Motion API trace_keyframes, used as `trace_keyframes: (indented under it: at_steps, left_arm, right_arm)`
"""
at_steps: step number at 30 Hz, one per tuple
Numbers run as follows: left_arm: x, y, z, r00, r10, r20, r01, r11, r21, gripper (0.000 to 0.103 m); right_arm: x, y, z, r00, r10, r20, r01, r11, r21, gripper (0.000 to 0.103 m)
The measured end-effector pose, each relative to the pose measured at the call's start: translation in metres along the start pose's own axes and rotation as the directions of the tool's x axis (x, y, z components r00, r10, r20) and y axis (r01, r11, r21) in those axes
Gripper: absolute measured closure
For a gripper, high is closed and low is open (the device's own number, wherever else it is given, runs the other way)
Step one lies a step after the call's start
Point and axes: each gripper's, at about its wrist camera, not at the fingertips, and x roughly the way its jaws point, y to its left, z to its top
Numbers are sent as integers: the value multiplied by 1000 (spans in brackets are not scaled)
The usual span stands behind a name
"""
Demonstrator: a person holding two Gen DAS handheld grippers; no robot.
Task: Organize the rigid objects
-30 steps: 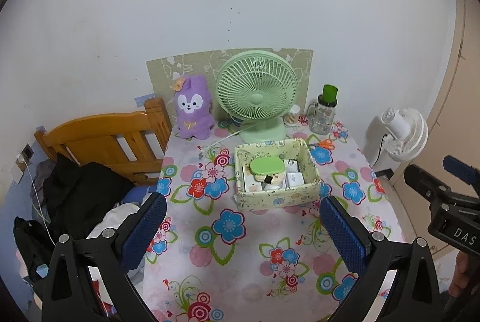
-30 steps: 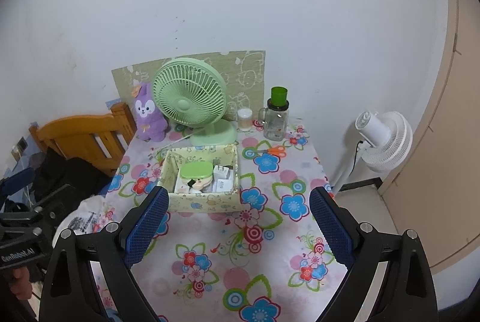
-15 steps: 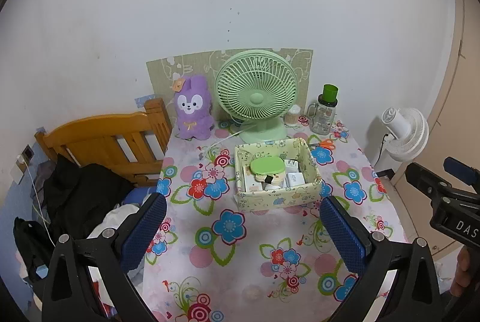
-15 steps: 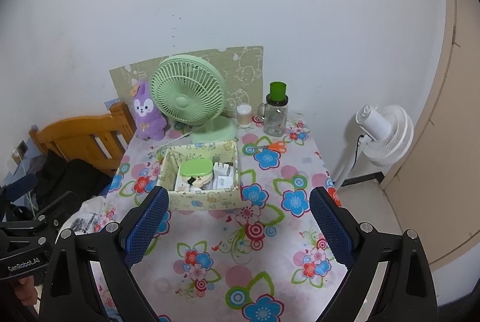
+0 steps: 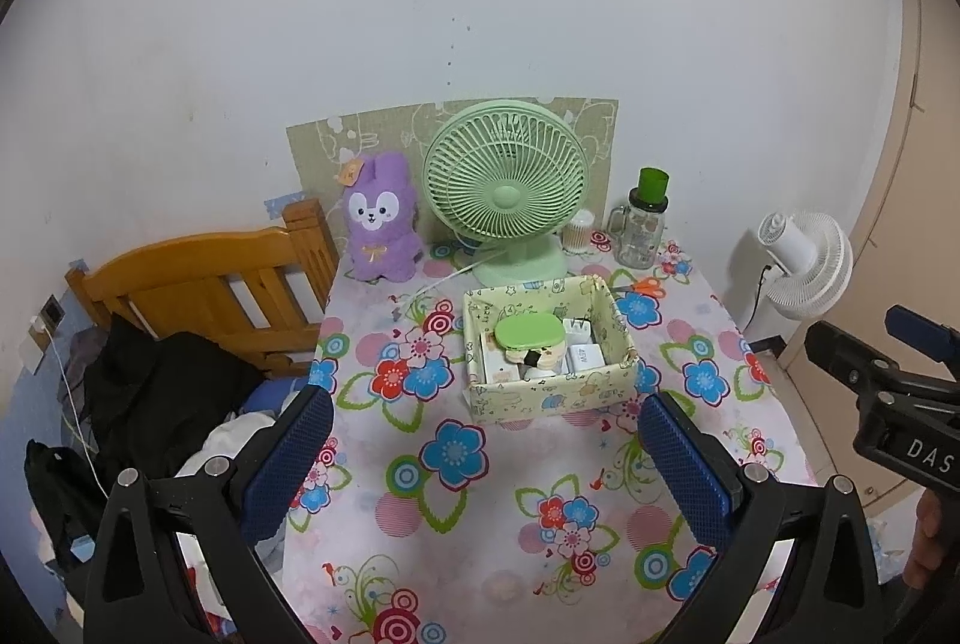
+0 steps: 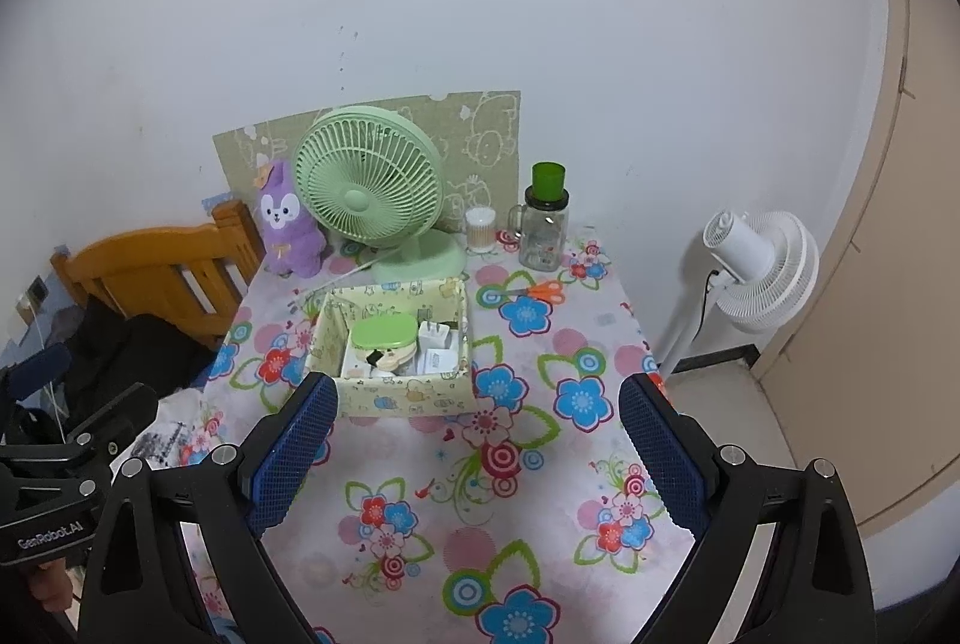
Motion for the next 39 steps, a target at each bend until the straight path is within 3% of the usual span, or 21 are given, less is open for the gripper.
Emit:
trace_keyframes:
  at_steps: [39]
  left_arm:
    - [-21,-7,14,1000,-8,-18,8,1000,-16,0]
  right_arm:
    - [-21,2,10,1000,-10,-19,9,1000,-21,6]
